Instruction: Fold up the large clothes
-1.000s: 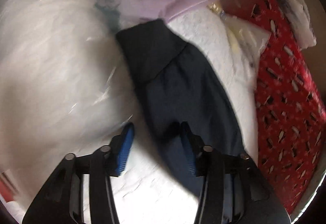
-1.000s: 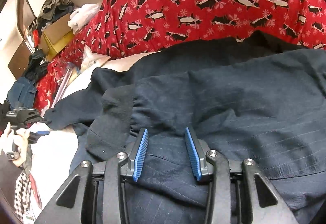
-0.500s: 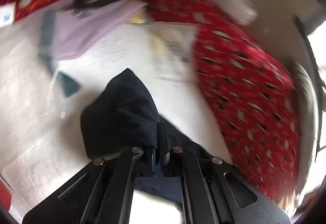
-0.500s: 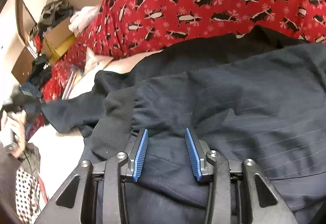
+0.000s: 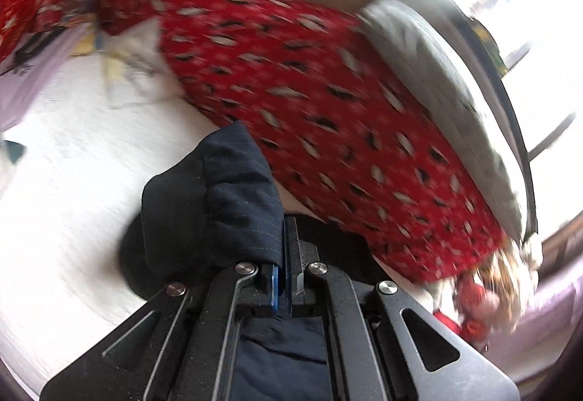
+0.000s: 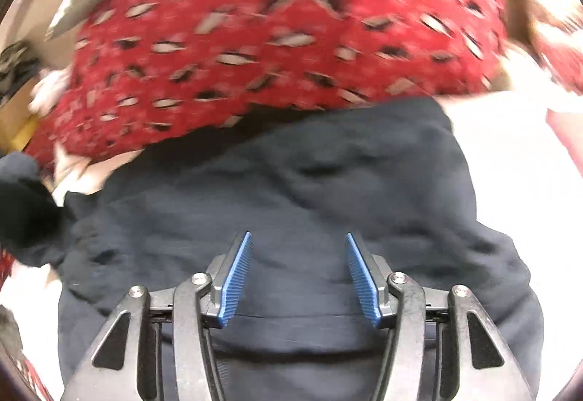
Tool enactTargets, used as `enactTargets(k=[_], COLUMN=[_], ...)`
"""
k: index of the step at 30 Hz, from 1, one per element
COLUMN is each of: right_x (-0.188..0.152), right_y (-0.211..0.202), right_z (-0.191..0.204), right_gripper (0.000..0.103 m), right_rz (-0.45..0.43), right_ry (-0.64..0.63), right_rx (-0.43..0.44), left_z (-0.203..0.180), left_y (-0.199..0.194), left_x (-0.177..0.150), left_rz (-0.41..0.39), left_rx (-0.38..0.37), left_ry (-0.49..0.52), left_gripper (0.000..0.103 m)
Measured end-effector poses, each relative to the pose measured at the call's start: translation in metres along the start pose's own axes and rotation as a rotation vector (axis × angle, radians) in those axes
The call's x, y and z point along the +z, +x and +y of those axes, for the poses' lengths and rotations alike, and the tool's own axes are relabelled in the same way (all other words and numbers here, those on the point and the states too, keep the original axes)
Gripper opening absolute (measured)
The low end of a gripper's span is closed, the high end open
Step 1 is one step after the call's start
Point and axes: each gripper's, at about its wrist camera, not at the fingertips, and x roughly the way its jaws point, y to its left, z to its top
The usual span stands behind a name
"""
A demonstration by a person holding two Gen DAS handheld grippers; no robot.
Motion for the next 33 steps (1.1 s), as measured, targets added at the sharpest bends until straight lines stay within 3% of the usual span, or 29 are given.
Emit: enactTargets(k=[1,3,11,15,21,24,27,29,31,33], right_x=[-0.003,-0.01,-0.018,-0.021,-0.021,-0.022,-0.021,-0.017,-0.011,-0.007], right_y=[0.008,0.005,0.012,0.01,0.009,0.009,0.01,0.009,-0.001,-0.017], right_z=[-0.007,-0.01,0.004,0.002,0.001,0.003,0.004,0.005,0.003,-0.002], right_gripper=[0.064,0.066,0.082,0.083,0.083,0.084,0.085,0.085,0.083,0.083], right_rz=[0.026,-0.031,-0.024,-0.03,-0.04,-0.041,-0.034,-0.006,0.005,-0.038], right_ry=[0.007,-0.027,-0.117,-0.111,-0.106,-0.114,-0.124,-0.135,-0.107,-0.055], right_rx=[0.009,0.046,0.039,0.054,0.066,0.06,0.054,0.051,0.04,0.075], left_z=[-0.009,-0.032,-0.11,-0.129,-0.116,-0.11,-0.1,-0.087,-0.062,-0.033], left_y=[0.003,0.013,0.067,0.121,0.181,0.18,0.153,0.131,0.102,0.079], left_x=[-0.004,-0.017,-0.077,-0.129,-0.18,-0.187,-0.183,-0.178,-0.169,-0.162], left_rz=[0.012,0.043,0.184,0.317,0.475,0.497,0.491,0.471,0.411,0.34], left_rx=[-0.013,-0.038,-0.083,-0.041,0.037,0.034,-0.022,-0.061,-0.072,-0.026], left_ry=[0.009,0.037,0.141,0.196,0.179,0.184,0.195,0.19,0.171,0.146], left_gripper=[0.0,0.0,0.0,0.0,0.0,0.001,0.008,0.021,0.044,0.045])
